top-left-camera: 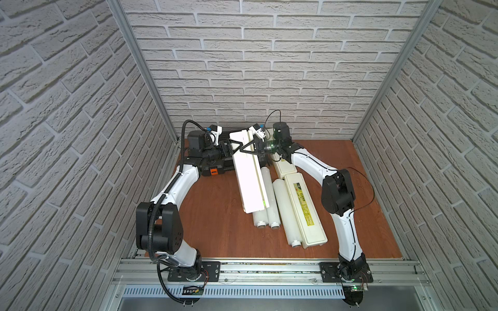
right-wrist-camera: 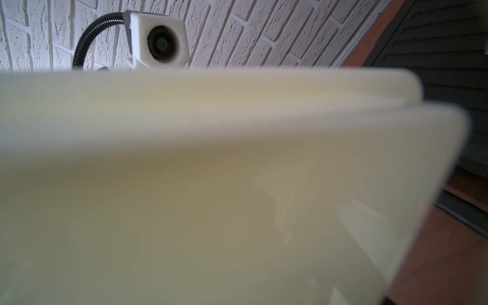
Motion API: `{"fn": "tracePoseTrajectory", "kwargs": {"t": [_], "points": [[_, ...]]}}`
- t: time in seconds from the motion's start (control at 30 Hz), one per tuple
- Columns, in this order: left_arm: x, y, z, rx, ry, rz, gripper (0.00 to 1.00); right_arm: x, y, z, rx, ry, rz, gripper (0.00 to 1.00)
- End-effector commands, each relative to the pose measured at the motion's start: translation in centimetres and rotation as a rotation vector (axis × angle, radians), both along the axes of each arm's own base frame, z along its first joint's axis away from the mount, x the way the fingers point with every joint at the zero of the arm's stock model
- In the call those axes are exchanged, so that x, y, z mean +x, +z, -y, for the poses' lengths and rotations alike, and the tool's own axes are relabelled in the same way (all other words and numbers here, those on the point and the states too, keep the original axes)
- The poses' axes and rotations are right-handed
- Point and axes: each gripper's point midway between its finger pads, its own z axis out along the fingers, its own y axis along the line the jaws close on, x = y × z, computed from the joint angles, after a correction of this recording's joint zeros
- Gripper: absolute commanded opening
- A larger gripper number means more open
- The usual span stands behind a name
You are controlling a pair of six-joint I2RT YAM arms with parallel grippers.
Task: Put plastic wrap rolls into dispensers
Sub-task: Open the lid of the plastic wrap cutting box.
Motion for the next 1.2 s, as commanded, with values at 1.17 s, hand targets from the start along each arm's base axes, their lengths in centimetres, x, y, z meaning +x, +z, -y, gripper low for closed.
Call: {"fn": "tracePoseTrajectory", "kwargs": {"t": [1.17], "points": [[-2.0, -16.9, -4.1, 0.330, 0.113, -0.445, 0.68, -0.9, -1.1, -1.4, -0.174, -0.132, 0.032, 0.51]]}}
